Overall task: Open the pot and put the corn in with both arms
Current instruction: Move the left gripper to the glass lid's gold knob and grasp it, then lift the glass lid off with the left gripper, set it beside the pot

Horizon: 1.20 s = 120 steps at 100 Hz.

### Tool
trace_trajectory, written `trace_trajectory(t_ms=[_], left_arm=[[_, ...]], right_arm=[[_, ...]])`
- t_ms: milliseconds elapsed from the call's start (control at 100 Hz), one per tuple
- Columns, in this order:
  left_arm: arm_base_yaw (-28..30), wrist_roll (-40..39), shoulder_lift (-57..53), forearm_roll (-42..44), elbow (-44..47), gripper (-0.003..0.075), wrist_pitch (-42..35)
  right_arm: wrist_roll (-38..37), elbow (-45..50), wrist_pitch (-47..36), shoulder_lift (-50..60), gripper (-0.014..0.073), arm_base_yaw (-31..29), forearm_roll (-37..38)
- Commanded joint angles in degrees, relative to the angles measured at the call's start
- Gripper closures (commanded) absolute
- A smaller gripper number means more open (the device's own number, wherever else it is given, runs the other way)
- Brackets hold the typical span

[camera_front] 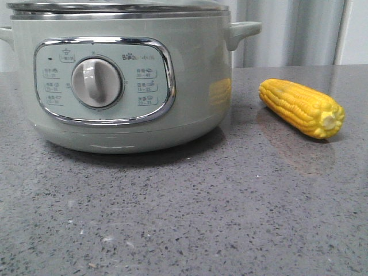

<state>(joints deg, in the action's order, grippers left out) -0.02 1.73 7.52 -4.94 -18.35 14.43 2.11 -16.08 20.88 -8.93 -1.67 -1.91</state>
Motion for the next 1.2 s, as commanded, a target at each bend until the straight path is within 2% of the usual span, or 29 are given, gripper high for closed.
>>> trace_trajectory(t_ms=[0,170,280,350,470,550,640,780,1040,1190], left_arm=[[-0.3,-0.1,5.0,0.4,-5.4,0.0741,-1.8],[-0.3,-0.1,11.5,0.4,-9.4,0.0740,-4.5],[-0.3,-0.1,14.5,0.4,-10.4,0.0720,-6.9],[-0.3,-0.1,15.8,-0.5,-10.4,0.0634,-10.1],[-0.3,-0.1,18.1,-0.6,-10.2,0.0348,-15.5],[-0.6,-0.2,19.8,-3.5,-10.2,0.0247,-19.0],[-2.4,-0.2,22.0,-3.8,-11.5,0.0241,-19.1],[-9.6,-0.2,26.8,-0.3,-14.1,0.0241,-20.3],[-25.7,-0.2,40.6,1.9,-16.6,0.0272,-34.3],[-31.0,-0.1,49.3,5.7,-20.1,0.0272,-36.8]], right_arm=[[0.5,-6.0,-1.7,-6.0,0.0658,0.0,-0.4],[0.5,-14.5,2.6,-16.7,0.0658,0.0,-6.5],[0.5,-16.0,1.6,-21.6,0.0659,0.0,-8.7],[0.5,-16.0,1.2,-24.0,0.0659,0.0,-8.7],[0.5,-16.0,1.1,-27.5,0.0659,0.0,-8.7],[0.5,-16.0,1.4,-29.5,0.0659,0.0,-8.7],[0.5,-16.0,1.7,-31.2,0.0659,0.0,-8.7],[0.5,-16.0,2.1,-32.7,0.0659,0.0,-8.7],[0.5,-16.0,2.3,-33.3,0.0659,0.0,-7.5],[0.5,-16.0,2.4,-33.3,0.0659,0.0,-6.4]])
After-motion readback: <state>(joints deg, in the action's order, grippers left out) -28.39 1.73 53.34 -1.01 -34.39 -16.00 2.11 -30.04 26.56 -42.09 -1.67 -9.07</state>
